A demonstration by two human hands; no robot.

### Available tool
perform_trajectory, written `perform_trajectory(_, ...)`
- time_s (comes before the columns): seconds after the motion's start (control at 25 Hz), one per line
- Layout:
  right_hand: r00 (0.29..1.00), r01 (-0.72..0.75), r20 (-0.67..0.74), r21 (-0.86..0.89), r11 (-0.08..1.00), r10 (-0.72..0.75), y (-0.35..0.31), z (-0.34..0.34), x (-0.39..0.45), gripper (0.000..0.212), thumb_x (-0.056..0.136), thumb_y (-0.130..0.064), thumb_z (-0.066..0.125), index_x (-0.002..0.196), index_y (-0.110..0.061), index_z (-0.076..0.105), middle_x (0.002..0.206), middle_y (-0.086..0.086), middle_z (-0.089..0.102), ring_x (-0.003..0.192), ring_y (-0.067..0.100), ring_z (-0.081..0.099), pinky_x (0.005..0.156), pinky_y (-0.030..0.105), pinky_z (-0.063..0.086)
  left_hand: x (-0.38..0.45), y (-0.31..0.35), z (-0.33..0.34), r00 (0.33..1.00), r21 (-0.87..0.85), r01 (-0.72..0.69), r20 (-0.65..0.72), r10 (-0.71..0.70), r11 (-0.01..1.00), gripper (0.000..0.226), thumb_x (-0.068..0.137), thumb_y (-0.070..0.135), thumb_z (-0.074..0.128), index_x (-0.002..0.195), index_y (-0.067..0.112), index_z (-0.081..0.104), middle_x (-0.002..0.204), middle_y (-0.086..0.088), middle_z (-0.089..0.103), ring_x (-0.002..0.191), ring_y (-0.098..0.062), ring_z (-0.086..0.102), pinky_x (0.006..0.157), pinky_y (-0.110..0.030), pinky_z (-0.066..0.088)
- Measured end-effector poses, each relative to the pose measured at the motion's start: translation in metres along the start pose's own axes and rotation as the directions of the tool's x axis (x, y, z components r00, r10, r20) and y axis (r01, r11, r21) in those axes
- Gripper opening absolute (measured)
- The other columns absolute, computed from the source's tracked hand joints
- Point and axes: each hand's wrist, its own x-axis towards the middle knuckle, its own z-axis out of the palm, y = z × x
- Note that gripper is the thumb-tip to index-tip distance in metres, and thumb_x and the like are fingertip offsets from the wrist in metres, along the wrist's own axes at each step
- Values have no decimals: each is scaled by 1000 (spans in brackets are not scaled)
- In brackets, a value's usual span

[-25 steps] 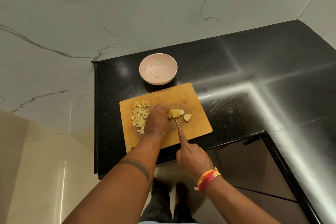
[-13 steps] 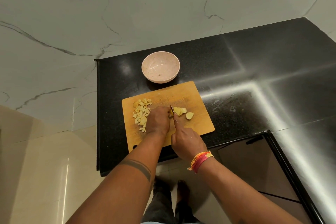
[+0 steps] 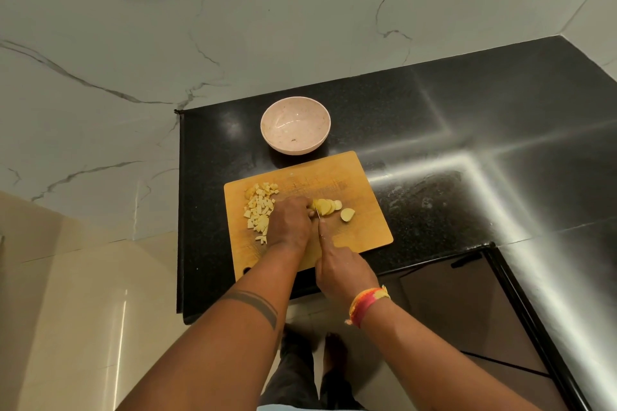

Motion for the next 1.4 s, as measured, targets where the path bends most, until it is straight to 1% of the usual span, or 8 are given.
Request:
perform_trajectory(0.2, 996, -76, 54, 49, 996, 73, 13, 2, -19, 77, 101, -25, 38, 162, -31, -8, 75, 4, 54, 62, 23, 52, 62, 39, 45, 0, -1, 0, 1000, 31, -6, -19, 6, 1000, 20, 100, 19, 61, 115, 18, 76, 117, -3, 70, 105, -21, 63, 87, -29, 47)
perform_trajectory(0.4, 997, -69, -36, 105, 992, 73, 7, -5, -21, 79, 98, -23, 39, 162, -34, -7, 72, 3, 58, 61, 23, 56, 58, 39, 46, -1, -6, 2, 1000, 12, 1, -19, -1, 1000, 21, 101, 22, 60, 114, 21, 76, 115, -1, 71, 105, -19, 62, 84, -23, 41)
perform_trajectory(0.56, 997, -16, -74, 95, 995, 23, -8, -10, -2, 74, 99, -22, 38, 163, -28, 3, 79, 7, 58, 69, 29, 57, 59, 36, 38, -3, -7, 1, 999, 10, 0, -32, 0, 1000, 25, 102, 20, 55, 115, 21, 76, 116, -5, 72, 105, -23, 64, 83, -25, 44)
perform_trajectory(0.72, 998, 3, -56, 79, 997, 1, -12, -12, 9, 70, 101, -22, 36, 164, -24, 4, 91, 12, 61, 73, 29, 55, 63, 37, 39, -3, -8, 1, 999, 6, -27, -36, 27, 1000, 25, 103, 22, 56, 116, 19, 76, 116, -6, 72, 104, -23, 65, 79, -23, 41)
perform_trajectory(0.88, 999, 18, -40, 104, 994, -14, -15, -14, 29, 64, 105, -21, 33, 164, -18, 8, 109, 18, 68, 87, 34, 65, 67, 38, 44, -2, -9, 2, 999, 2, -25, -37, 25, 1000, 26, 103, 23, 56, 119, 20, 75, 117, -6, 73, 105, -24, 65, 86, -27, 48)
perform_trajectory(1.04, 999, 30, -36, 59, 998, -28, -11, -11, 28, 68, 104, -20, 36, 164, -18, 4, 105, 18, 68, 81, 31, 64, 65, 38, 45, -2, -7, 1, 999, -22, 3, -41, -4, 1000, 23, 101, 19, 56, 111, 20, 77, 110, -4, 73, 97, -22, 65, 81, -25, 47)
perform_trajectory(1.2, 1000, -4, 20, -34, 999, 5, 3, 5, -5, 77, 102, -23, 39, 163, -23, -7, 84, 11, 62, 71, 29, 60, 64, 40, 48, -1, -6, 2, 999, -44, 40, -34, -41, 998, 22, 101, 18, 58, 112, 20, 77, 112, -2, 73, 100, -21, 64, 83, -25, 47)
perform_trajectory(1.4, 998, -56, 41, 28, 998, 55, 12, 3, -27, 78, 101, -24, 38, 162, -30, -11, 71, 1, 52, 59, 20, 51, 62, 39, 46, -2, -6, 3, 997, -68, 51, -52, -54, 996, 18, 100, 20, 62, 111, 21, 77, 113, 0, 72, 102, -20, 63, 84, -26, 45)
